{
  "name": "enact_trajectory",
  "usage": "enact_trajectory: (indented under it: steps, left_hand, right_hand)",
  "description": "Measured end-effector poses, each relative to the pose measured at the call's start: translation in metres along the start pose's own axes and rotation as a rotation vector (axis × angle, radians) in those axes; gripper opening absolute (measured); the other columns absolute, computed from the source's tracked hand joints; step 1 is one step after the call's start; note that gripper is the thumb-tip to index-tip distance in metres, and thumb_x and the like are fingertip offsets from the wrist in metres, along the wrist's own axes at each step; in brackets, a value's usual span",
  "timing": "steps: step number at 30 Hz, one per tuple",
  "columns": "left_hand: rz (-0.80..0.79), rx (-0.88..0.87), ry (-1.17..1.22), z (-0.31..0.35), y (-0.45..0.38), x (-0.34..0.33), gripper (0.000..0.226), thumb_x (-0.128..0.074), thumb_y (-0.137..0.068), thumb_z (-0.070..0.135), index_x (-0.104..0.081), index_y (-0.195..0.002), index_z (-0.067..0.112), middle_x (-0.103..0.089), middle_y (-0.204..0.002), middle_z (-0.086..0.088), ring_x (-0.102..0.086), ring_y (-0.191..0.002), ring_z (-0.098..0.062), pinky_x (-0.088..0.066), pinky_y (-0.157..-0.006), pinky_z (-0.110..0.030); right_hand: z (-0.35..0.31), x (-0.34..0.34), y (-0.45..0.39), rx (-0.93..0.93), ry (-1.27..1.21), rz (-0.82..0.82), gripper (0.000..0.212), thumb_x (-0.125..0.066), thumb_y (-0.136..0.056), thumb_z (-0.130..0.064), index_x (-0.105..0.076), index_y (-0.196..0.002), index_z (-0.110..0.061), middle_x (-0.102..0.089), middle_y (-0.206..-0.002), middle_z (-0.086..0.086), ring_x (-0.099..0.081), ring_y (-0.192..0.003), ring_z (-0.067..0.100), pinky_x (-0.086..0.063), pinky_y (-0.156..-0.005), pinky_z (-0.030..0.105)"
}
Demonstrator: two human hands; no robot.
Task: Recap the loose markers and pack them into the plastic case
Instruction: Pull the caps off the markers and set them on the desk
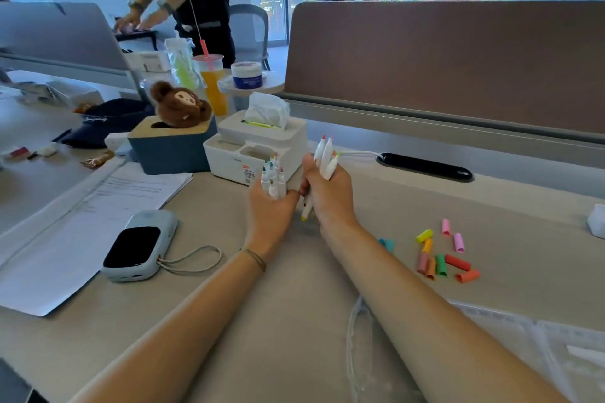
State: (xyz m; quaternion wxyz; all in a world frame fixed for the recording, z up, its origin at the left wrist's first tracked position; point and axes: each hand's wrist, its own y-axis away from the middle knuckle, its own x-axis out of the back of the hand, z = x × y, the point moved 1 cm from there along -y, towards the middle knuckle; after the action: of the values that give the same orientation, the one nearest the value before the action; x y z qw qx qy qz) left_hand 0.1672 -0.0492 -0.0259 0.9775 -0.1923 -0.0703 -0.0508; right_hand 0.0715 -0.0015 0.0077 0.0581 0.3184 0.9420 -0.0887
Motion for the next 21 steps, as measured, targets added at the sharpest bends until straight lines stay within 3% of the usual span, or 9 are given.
enact_trajectory:
  steps: [3,7,10,14,18,21]
  left_hand:
    - [-0.033,0.125,-0.009,-0.011,0.002,0.005,0.012,-0.072,-0.08,0.004,-0.061,-0.081,0.0,-0.065,-0.074,-0.021,-0.059,-0.062,-0.019,-0.052,-0.059,-0.04]
    - [0.008,0.197,0.01,-0.009,-0.007,0.018,0.017,-0.07,-0.082,0.012,-0.062,-0.097,0.012,-0.068,-0.08,-0.008,-0.061,-0.065,-0.016,-0.048,-0.053,-0.026]
    - [-0.016,0.252,-0.073,-0.011,-0.013,0.03,0.015,-0.069,-0.086,0.025,-0.063,-0.089,0.011,-0.065,-0.067,-0.008,-0.056,-0.053,-0.02,-0.041,-0.043,-0.028]
    - [-0.006,0.257,-0.084,-0.011,-0.006,0.035,0.022,-0.068,-0.09,0.028,-0.066,-0.084,0.008,-0.071,-0.069,-0.006,-0.063,-0.055,-0.015,-0.045,-0.045,-0.026]
    - [0.033,0.223,-0.079,-0.008,-0.002,0.037,0.014,-0.064,-0.093,0.022,-0.065,-0.087,0.009,-0.071,-0.075,-0.005,-0.064,-0.065,-0.012,-0.047,-0.051,-0.019]
    - [0.055,0.259,0.011,-0.006,0.002,0.038,0.017,-0.061,-0.096,0.02,-0.066,-0.088,0.006,-0.067,-0.073,-0.001,-0.058,-0.06,-0.003,-0.044,-0.049,-0.013]
  right_hand:
    - [0.01,-0.007,-0.003,-0.044,0.018,0.014,0.03,-0.064,-0.1,-0.023,-0.058,-0.074,-0.01,-0.058,-0.06,0.003,-0.055,-0.053,0.012,-0.046,-0.055,0.027]
    - [0.015,-0.022,-0.001,-0.145,0.013,0.034,0.029,-0.062,-0.1,-0.021,-0.056,-0.074,-0.011,-0.055,-0.056,0.002,-0.051,-0.045,0.011,-0.044,-0.05,0.026]
    - [0.018,-0.035,0.002,-0.234,-0.046,0.069,0.026,-0.063,-0.099,-0.019,-0.055,-0.076,-0.01,-0.054,-0.055,0.005,-0.05,-0.043,0.016,-0.045,-0.049,0.027]
    - [0.036,-0.053,0.006,-0.278,0.082,0.084,0.019,-0.07,-0.088,-0.034,-0.069,-0.08,-0.017,-0.075,-0.077,0.007,-0.074,-0.075,0.029,-0.062,-0.074,0.046]
    - [0.035,-0.06,0.008,-0.277,0.194,0.066,0.018,-0.062,-0.097,-0.025,-0.069,-0.084,-0.014,-0.068,-0.077,0.001,-0.066,-0.078,0.023,-0.047,-0.068,0.029]
    - [0.032,-0.071,0.012,-0.274,0.189,0.067,0.019,-0.058,-0.098,-0.021,-0.069,-0.089,-0.008,-0.067,-0.076,0.0,-0.066,-0.076,0.021,-0.045,-0.062,0.028]
